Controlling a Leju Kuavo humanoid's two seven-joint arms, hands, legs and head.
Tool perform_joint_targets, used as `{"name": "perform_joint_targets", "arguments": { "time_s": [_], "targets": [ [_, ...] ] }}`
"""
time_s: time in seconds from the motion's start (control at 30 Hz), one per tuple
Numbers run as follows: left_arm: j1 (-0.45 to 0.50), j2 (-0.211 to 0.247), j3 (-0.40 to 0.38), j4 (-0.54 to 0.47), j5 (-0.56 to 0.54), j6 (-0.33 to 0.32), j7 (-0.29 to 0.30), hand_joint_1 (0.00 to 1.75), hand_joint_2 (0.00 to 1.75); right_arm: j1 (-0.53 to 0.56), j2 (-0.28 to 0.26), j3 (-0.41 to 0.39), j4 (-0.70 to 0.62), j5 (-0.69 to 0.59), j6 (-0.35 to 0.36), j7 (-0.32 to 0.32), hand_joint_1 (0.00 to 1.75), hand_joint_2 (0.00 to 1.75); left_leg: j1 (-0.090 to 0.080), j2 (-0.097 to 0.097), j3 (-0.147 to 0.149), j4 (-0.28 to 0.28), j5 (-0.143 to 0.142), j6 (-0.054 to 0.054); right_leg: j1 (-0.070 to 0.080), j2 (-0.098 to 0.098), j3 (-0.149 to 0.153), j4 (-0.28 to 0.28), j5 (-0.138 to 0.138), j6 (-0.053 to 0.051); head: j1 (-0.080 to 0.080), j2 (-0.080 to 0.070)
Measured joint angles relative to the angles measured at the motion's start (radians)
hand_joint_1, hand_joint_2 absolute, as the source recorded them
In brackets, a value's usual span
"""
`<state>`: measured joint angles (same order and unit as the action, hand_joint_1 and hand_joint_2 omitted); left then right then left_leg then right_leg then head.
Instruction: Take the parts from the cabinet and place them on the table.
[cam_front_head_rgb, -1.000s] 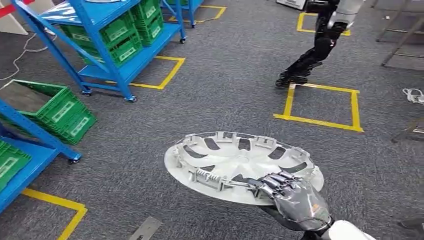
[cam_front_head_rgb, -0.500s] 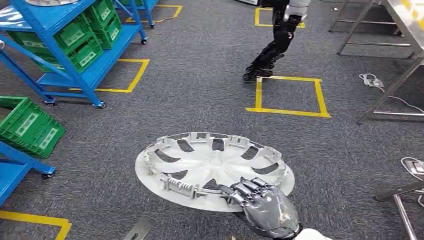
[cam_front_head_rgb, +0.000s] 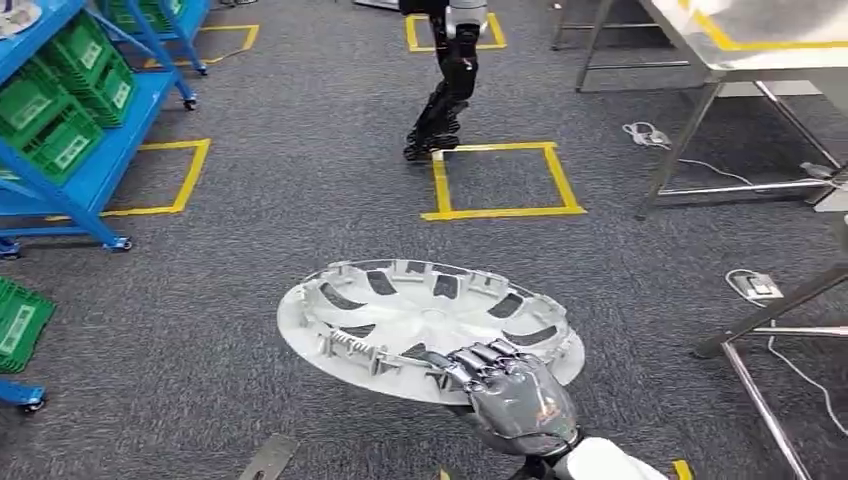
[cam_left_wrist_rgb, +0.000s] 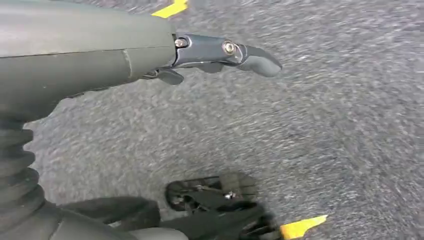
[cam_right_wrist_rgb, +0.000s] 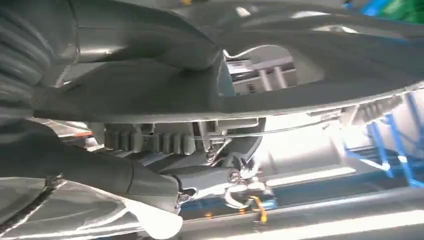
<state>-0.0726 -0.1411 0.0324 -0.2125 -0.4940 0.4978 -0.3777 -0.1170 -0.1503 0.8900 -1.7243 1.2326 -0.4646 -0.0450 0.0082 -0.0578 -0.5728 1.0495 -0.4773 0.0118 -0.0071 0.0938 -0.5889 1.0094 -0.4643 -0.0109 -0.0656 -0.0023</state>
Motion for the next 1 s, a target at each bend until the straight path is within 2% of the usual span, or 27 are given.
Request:
{"name": "perform_joint_targets", "arguments": {
  "time_s": [0.03, 0.07, 0.1, 0.13, 0.17, 0.2, 0.23, 0.27, 0.33, 0.37, 0.4, 0.43, 0.47, 0.5, 0.53, 0.57, 0.67, 0.7, 0.73, 0.77, 0.8, 0.83, 0.87, 0.9, 0.93, 0.97, 1.0],
  "targets": [
    [0.001, 0.002, 0.001, 0.0, 0.0, 0.0, 0.0, 0.0, 1.75, 0.0, -0.001, 0.0, 0.001, 0.0, -0.001, 0.001, 1.75, 1.75, 0.006, -0.049, 0.005, -0.02, -0.009, 0.001, 0.005, 0.011, -0.008, 0.007, 0.0, 0.007, 0.002, 0.0],
    [0.0, 0.002, 0.002, 0.0, -0.001, 0.001, -0.001, 0.0, 1.75, 0.002, -0.002, -0.002, 0.002, 0.006, -0.005, 0.008, 1.75, 1.75, 0.005, -0.039, 0.009, -0.03, -0.013, -0.003, -0.002, 0.026, -0.018, 0.008, 0.004, 0.013, -0.001, 0.0],
    [0.001, 0.002, 0.002, 0.0, -0.002, 0.001, -0.001, 0.0, 1.75, 0.01, -0.003, -0.007, 0.001, 0.015, -0.012, 0.019, 1.75, 1.75, 0.0, -0.03, 0.006, -0.028, -0.013, -0.002, -0.007, 0.037, -0.023, 0.005, 0.008, 0.021, 0.001, 0.0],
    [0.0, 0.002, 0.003, 0.0, -0.004, 0.002, 0.0, 0.0, 1.75, 0.028, -0.005, -0.016, -0.002, 0.023, -0.021, 0.03, 1.75, 1.75, -0.003, -0.022, 0.007, -0.028, -0.012, 0.001, -0.012, 0.047, -0.023, 0.0, 0.012, 0.029, -0.002, 0.0],
    [-0.002, 0.0, 0.004, 0.0, -0.009, 0.003, 0.0, 0.0, 1.75, 0.05, -0.014, -0.029, -0.01, 0.034, -0.034, 0.039, 1.75, 1.75, 0.002, -0.01, 0.011, -0.042, -0.005, 0.011, -0.009, 0.054, -0.029, -0.002, 0.013, 0.037, 0.002, 0.0],
    [-0.005, -0.001, 0.005, 0.0, -0.009, 0.005, 0.0, 0.0, 1.75, 0.077, -0.025, -0.046, -0.022, 0.044, -0.048, 0.044, 1.75, 1.75, 0.003, 0.006, 0.016, -0.051, 0.001, 0.018, -0.008, 0.003, -0.036, 0.01, 0.001, 0.037, 0.0, 0.0],
    [-0.007, -0.004, 0.005, 0.0, -0.013, 0.008, 0.0, 0.0, 1.75, 0.104, -0.037, -0.068, -0.037, 0.053, -0.066, 0.048, 1.75, 1.75, 0.002, 0.014, 0.017, -0.053, 0.002, 0.023, -0.002, -0.053, -0.058, 0.053, -0.028, 0.039, 0.01, 0.0],
    [-0.006, -0.005, 0.006, 0.0, -0.017, 0.008, 0.0, 0.0, 1.75, 0.128, -0.045, -0.086, -0.046, 0.061, -0.079, 0.048, 1.75, 1.75, 0.0, 0.026, 0.017, -0.053, 0.001, 0.026, -0.003, -0.072, -0.092, 0.123, -0.063, 0.044, 0.01, 0.0],
    [-0.002, -0.005, 0.009, 0.0, -0.021, 0.01, 0.0, 0.0, 1.75, 0.189, -0.06, -0.126, -0.068, 0.081, -0.101, 0.053, 1.75, 1.75, -0.002, 0.058, 0.017, -0.053, -0.002, 0.03, -0.005, -0.082, -0.169, 0.278, -0.125, 0.05, 0.009, 0.0],
    [-0.001, -0.005, 0.011, 0.0, -0.024, 0.011, 0.0, 0.0, 1.75, 0.212, -0.066, -0.142, -0.076, 0.091, -0.106, 0.056, 1.75, 1.75, -0.002, 0.072, 0.017, -0.053, -0.003, 0.03, -0.005, -0.084, -0.183, 0.306, -0.126, 0.053, 0.009, 0.0],
    [-0.002, -0.006, 0.014, 0.0, -0.029, 0.011, 0.0, 0.0, 1.75, 0.233, -0.073, -0.158, -0.084, 0.103, -0.108, 0.066, 1.75, 1.75, -0.002, 0.088, 0.018, -0.052, -0.005, 0.028, -0.005, -0.086, -0.169, 0.282, -0.102, 0.055, 0.009, 0.0],
    [-0.002, -0.007, 0.015, 0.0, -0.032, 0.011, 0.0, 0.0, 1.75, 0.249, -0.08, -0.17, -0.092, 0.119, -0.107, 0.078, 1.75, 1.75, -0.002, 0.101, 0.02, -0.052, -0.008, 0.026, -0.005, -0.091, -0.135, 0.22, -0.068, 0.055, 0.009, 0.0],
    [-0.002, -0.008, 0.016, 0.0, -0.037, 0.011, 0.0, 0.0, 1.75, 0.267, -0.085, -0.179, -0.101, 0.13, -0.107, 0.089, 1.75, 1.75, -0.002, 0.112, 0.023, -0.052, -0.01, 0.024, -0.005, -0.106, -0.082, 0.129, -0.03, 0.054, 0.009, 0.0],
    [-0.002, -0.011, 0.016, 0.0, -0.043, 0.01, 0.0, 0.0, 1.75, 0.287, -0.091, -0.189, -0.114, 0.141, -0.107, 0.101, 1.75, 1.75, -0.003, 0.121, 0.027, -0.052, -0.014, 0.019, -0.004, -0.145, -0.022, 0.032, -0.001, 0.053, 0.009, 0.0],
    [0.001, -0.011, 0.016, 0.0, -0.052, 0.009, 0.001, 0.0, 1.75, 0.301, -0.097, -0.196, -0.128, 0.154, -0.107, 0.115, 1.75, 1.75, -0.012, 0.13, 0.03, -0.05, -0.02, 0.012, 0.009, -0.183, 0.004, -0.009, -0.018, 0.05, 0.011, 0.0],
    [0.002, -0.011, 0.016, 0.0, -0.059, 0.011, 0.001, 0.0, 1.75, 0.317, -0.101, -0.202, -0.139, 0.163, -0.108, 0.134, 1.75, 1.75, -0.015, 0.14, 0.032, -0.047, -0.022, 0.008, 0.004, -0.161, 0.007, -0.009, -0.009, 0.037, 0.004, 0.0],
    [-0.002, -0.014, 0.017, 0.0, -0.063, 0.023, -0.006, 0.0, 1.75, 0.345, -0.124, -0.211, -0.171, 0.183, -0.111, 0.172, 1.75, 1.75, -0.014, 0.171, 0.042, -0.048, -0.028, -0.002, 0.005, -0.128, 0.002, -0.007, -0.009, 0.025, 0.007, 0.0],
    [-0.007, -0.015, 0.017, -0.001, -0.063, 0.026, -0.011, 0.0, 1.75, 0.351, -0.129, -0.212, -0.18, 0.184, -0.114, 0.176, 1.75, 1.75, -0.009, 0.155, 0.042, -0.04, -0.04, -0.01, -0.002, -0.119, 0.006, -0.011, -0.005, 0.017, 0.005, 0.0],
    [-0.01, -0.016, 0.018, -0.001, -0.061, 0.031, -0.017, 0.0, 1.75, 0.349, -0.133, -0.214, -0.184, 0.181, -0.12, 0.176, 1.75, 1.75, -0.006, 0.11, 0.028, 0.0, -0.07, -0.014, -0.002, -0.11, 0.007, -0.011, -0.004, 0.012, 0.002, 0.0],
    [-0.011, -0.015, 0.021, -0.001, -0.059, 0.036, -0.021, 0.0, 1.75, 0.344, -0.135, -0.215, -0.184, 0.175, -0.121, 0.169, 1.75, 1.75, -0.005, 0.086, -0.002, 0.069, -0.11, -0.015, -0.002, -0.1, 0.006, -0.011, -0.003, 0.006, 0.0, 0.0],
    [-0.013, -0.015, 0.023, -0.001, -0.055, 0.039, -0.023, 0.0, 1.75, 0.338, -0.135, -0.218, -0.183, 0.163, -0.121, 0.159, 1.75, 1.75, -0.005, 0.073, -0.041, 0.158, -0.15, -0.016, -0.002, -0.087, 0.006, -0.011, -0.003, 0.005, -0.001, 0.0],
    [-0.012, -0.015, 0.024, -0.001, -0.051, 0.04, -0.024, 0.0, 1.75, 0.333, -0.136, -0.221, -0.182, 0.158, -0.121, 0.153, 1.75, 1.75, -0.005, 0.067, -0.076, 0.233, -0.177, -0.016, -0.001, -0.073, 0.006, -0.011, -0.002, 0.004, 0.0, 0.0],
    [-0.012, -0.015, 0.026, -0.001, -0.05, 0.04, -0.026, 0.0, 1.75, 0.328, -0.136, -0.224, -0.182, 0.154, -0.121, 0.148, 1.75, 1.75, -0.005, 0.066, -0.098, 0.275, -0.183, -0.015, 0.001, -0.06, 0.006, -0.011, -0.002, 0.004, -0.001, 0.0],
    [-0.012, -0.015, 0.027, -0.001, -0.048, 0.041, -0.027, 0.0, 1.75, 0.324, -0.136, -0.226, -0.182, 0.151, -0.121, 0.145, 1.75, 1.75, -0.005, 0.064, -0.098, 0.266, -0.161, -0.011, 0.003, -0.045, 0.007, -0.01, -0.001, 0.004, 0.0, 0.0],
    [-0.013, -0.014, 0.029, -0.002, -0.048, 0.041, -0.03, 0.0, 1.75, 0.322, -0.136, -0.227, -0.182, 0.149, -0.122, 0.141, 1.75, 1.75, -0.006, 0.062, -0.077, 0.213, -0.12, -0.006, 0.004, -0.032, 0.007, -0.009, -0.001, 0.004, -0.001, 0.0],
    [-0.014, -0.014, 0.031, -0.002, -0.048, 0.042, -0.032, 0.0, 1.75, 0.32, -0.136, -0.227, -0.182, 0.148, -0.122, 0.139, 1.75, 1.75, -0.006, 0.055, -0.044, 0.138, -0.075, 0.0, 0.005, -0.021, 0.008, -0.008, -0.001, 0.004, 0.0, 0.0],
    [-0.015, -0.014, 0.032, -0.002, -0.048, 0.043, -0.033, 0.0, 1.75, 0.32, -0.136, -0.228, -0.182, 0.145, -0.122, 0.138, 1.75, 1.75, -0.008, 0.029, 0.0, 0.037, -0.026, 0.008, 0.004, -0.009, 0.009, -0.007, 0.0, 0.005, 0.0, 0.0]
  ]
}}
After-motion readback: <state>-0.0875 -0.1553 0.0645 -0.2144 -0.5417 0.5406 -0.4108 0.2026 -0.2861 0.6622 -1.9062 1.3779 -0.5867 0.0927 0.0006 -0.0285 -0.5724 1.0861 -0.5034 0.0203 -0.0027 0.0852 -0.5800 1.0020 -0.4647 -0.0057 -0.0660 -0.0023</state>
